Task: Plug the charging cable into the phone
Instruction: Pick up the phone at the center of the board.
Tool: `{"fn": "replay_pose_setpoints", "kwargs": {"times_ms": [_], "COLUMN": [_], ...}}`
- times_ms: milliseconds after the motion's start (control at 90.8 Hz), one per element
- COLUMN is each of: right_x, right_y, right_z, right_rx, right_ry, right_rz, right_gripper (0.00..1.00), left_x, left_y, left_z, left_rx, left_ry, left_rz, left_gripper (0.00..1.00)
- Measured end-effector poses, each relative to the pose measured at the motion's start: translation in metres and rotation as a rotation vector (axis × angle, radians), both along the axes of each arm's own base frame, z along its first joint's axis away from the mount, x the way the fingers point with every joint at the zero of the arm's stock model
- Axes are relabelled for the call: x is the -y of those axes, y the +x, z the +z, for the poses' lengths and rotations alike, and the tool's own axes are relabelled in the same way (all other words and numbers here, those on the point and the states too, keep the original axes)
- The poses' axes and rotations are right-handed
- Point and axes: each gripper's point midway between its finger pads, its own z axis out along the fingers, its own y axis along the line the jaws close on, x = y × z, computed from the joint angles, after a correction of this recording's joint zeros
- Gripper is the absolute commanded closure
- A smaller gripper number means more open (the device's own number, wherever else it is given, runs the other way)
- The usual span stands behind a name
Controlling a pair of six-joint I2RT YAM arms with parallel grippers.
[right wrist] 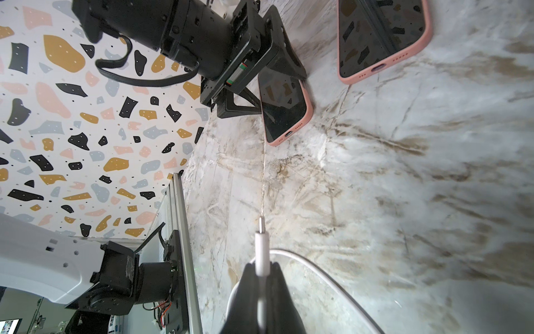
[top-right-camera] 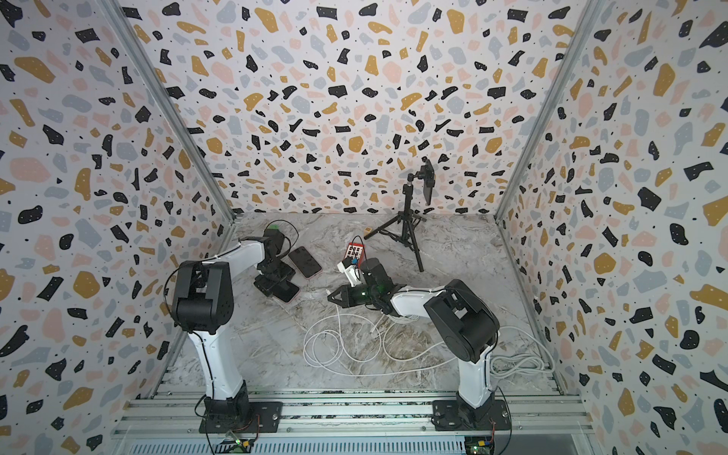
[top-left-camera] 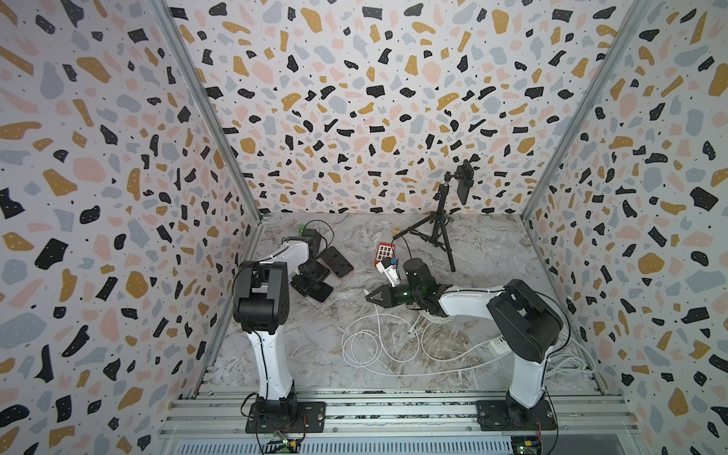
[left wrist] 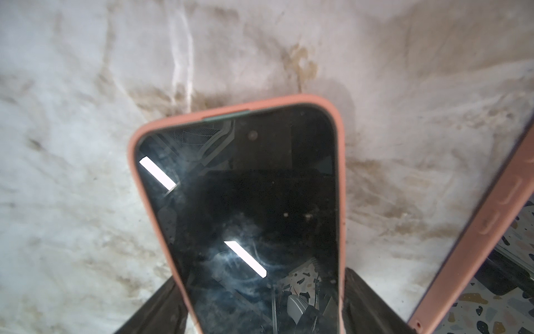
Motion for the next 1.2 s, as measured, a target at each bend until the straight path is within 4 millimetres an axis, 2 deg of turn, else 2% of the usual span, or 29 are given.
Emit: {"fn": "replay_pose_setpoints", "kwargs": {"times_ms": [242,418,584,716,947,1200], "right_x": [-0.022,-0.046,-0.058,-0.063,-0.072,-0.079], "right_y": [0.001,-0.006,-0.015,-0.017,-0.019,-0.017], "right_z": [-0.004,-0.021,-0.040,-0.049,-0.045,-0.034], "right_rx": [-0.005,-0.042,-0.105,-0.148,-0.179,-0.194], "right_ry": [-0.033,-0.057,-0.070,-0.074,-0.050,-0.010], "right_rz": [0.016,0.051,0.074,0.081,0.100,0.107], "right_gripper": [1.00,1.00,1.00,1.00,1.00,1.00], "left_x": [0.003,0.010,0.020,0.026,0.031,0.035], "left_y": [-0.006,-0.011,-0.016,-0.022,-0.037,-0.040], "left_z": [0.005,0.021,0.039,0.039,0.029,0.035], "left_rx": [-0.019,-0.017,0.010,-0.003,-0.044,-0.021], "left_ry": [-0.131,-0.254,-0.319,-0.353,-0.386,-0.404], "left_rz": [-0.002,0.002,-0.021,-0.031,-0.025,-0.030], "left_gripper": [0.22,0.22,0.22,0.22,0.22,0.23]}}
